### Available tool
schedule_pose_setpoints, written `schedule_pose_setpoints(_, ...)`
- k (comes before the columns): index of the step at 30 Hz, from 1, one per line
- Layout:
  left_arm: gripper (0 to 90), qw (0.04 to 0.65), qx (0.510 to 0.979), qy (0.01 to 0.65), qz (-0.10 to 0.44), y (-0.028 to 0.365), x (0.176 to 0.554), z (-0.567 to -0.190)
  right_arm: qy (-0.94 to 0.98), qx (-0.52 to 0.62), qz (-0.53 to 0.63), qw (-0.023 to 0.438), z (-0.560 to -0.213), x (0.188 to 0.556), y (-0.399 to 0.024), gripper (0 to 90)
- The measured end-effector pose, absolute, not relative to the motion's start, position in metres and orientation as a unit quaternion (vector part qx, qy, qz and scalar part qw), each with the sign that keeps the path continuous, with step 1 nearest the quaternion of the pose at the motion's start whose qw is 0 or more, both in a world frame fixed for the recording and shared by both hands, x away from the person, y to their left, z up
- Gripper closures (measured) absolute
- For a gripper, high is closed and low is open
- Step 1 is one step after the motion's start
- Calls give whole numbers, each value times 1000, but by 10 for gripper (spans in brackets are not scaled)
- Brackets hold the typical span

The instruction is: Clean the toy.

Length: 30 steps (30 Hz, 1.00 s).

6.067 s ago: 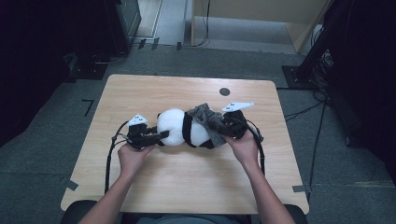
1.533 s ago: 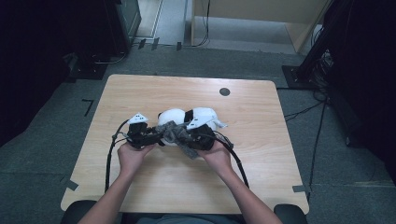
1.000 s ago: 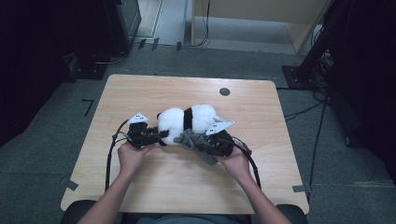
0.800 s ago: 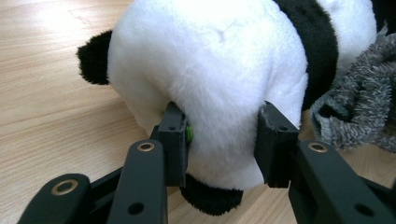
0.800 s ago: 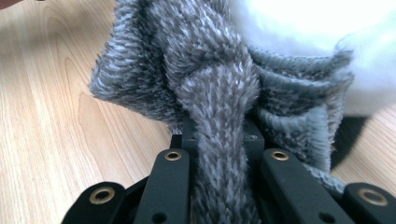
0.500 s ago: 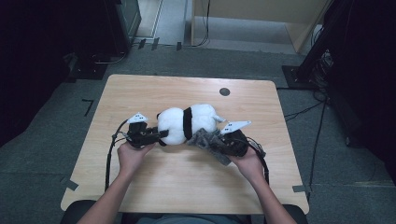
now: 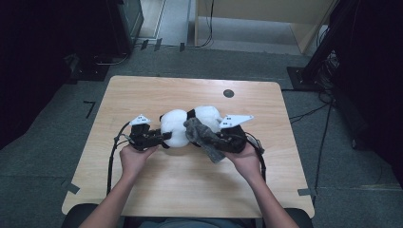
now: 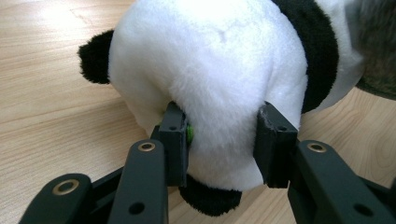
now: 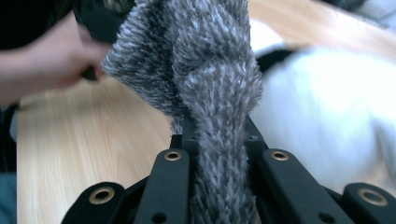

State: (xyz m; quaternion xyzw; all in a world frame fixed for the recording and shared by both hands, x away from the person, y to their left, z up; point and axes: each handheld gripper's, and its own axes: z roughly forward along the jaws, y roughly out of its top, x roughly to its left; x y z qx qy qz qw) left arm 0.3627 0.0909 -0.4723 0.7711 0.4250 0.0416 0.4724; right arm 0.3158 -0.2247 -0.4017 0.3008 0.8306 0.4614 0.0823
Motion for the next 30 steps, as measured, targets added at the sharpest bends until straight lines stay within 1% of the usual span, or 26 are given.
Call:
schedule_pose_setpoints(3, 609, 473, 770, 426, 41, 91, 362, -472, 832, 290, 464, 90, -393, 328, -203, 797)
schedule_pose_setpoints(6, 609, 472, 771, 425, 41, 91, 362, -472, 835, 287, 460, 93, -393, 343, -180, 796)
schedule_pose_setpoints(11, 609, 473, 771, 426, 41, 91, 362, -472, 840, 289, 450, 87, -403, 363, -146, 797)
schedule_pose_setpoints(15, 610, 470, 771, 427, 41, 91, 363, -472, 846, 295, 435, 84, -417, 371, -129, 795)
schedule_pose_setpoints(22, 611, 465, 775, 425, 44, 91, 362, -472, 850, 283, 437, 76, -429, 369, -130, 797)
schedule_pose_setpoints(30, 617, 468, 773, 426, 41, 92, 363, -473, 856, 280, 430, 55, -439, 362, -149, 798)
